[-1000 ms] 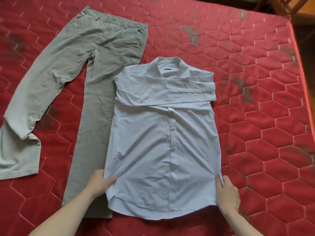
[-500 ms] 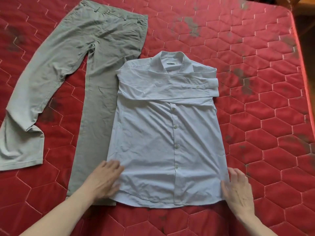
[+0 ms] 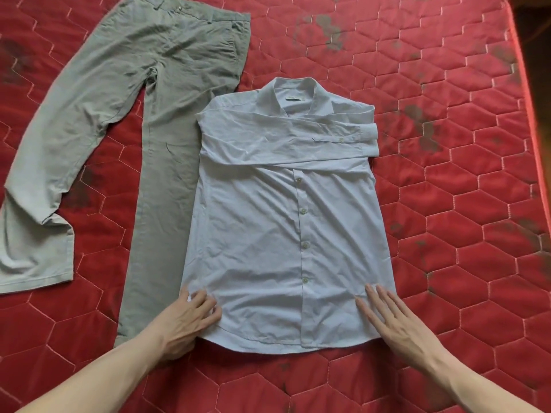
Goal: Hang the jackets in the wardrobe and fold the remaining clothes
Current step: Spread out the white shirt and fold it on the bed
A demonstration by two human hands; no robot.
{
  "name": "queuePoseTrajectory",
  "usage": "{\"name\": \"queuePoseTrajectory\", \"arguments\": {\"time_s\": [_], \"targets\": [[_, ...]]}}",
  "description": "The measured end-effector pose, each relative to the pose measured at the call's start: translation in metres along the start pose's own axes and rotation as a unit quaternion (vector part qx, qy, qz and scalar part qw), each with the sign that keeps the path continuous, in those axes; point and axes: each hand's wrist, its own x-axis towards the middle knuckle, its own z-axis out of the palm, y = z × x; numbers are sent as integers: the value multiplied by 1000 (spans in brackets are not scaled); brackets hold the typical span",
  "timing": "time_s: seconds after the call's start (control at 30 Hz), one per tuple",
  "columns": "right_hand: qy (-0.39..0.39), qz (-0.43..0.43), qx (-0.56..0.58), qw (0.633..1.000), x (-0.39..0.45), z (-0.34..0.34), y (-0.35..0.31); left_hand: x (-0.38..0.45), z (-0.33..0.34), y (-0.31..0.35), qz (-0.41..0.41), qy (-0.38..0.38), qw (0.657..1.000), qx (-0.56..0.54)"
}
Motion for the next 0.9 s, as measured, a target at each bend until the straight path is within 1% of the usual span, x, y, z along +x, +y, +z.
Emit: {"name": "queuePoseTrajectory", "arguments": {"time_s": [0.07,0.13,0.23,0.3,0.33,0.37,0.43,0.47,0.53,0.63,0.73,0.77,0.83,0.9], "targets": [[6,12,-5,1000,2,1,-2,4,2,6,-15,58,998,-28],[26,31,14,999,6,1,-1,8,-1,11,-38,89,994,-56],[55,59,74,994,13,-6,4,17,-8,22,-80,68,993,-53],[67,31,81,994,13,-7,12,19,-13,27,-103,78,991,-29],[62,10,74,995,11,-5,15,19,-11,28,-109,84,990,-24],[43,-7,66,997,7,-2,19,20,-8,28,-109,80,990,-24],[5,-31,52,998,-1,4,24,21,0,26,-118,99,988,-17],[-2,-36,50,998,-3,6,24,21,4,25,-123,118,985,-18],[39,-40,48,997,-2,5,22,19,10,22,-126,150,980,-38],[94,-29,53,994,5,7,20,11,6,14,-145,173,971,-77],[98,-3,88,991,8,6,27,9,-1,-5,-148,202,959,-133],[94,3,107,990,8,2,31,8,-5,-12,-149,197,957,-152],[83,16,148,985,8,-11,38,6,-8,-25,-163,153,954,-200],[86,54,212,972,9,-18,41,1,-7,-36,-172,135,947,-236]]}}
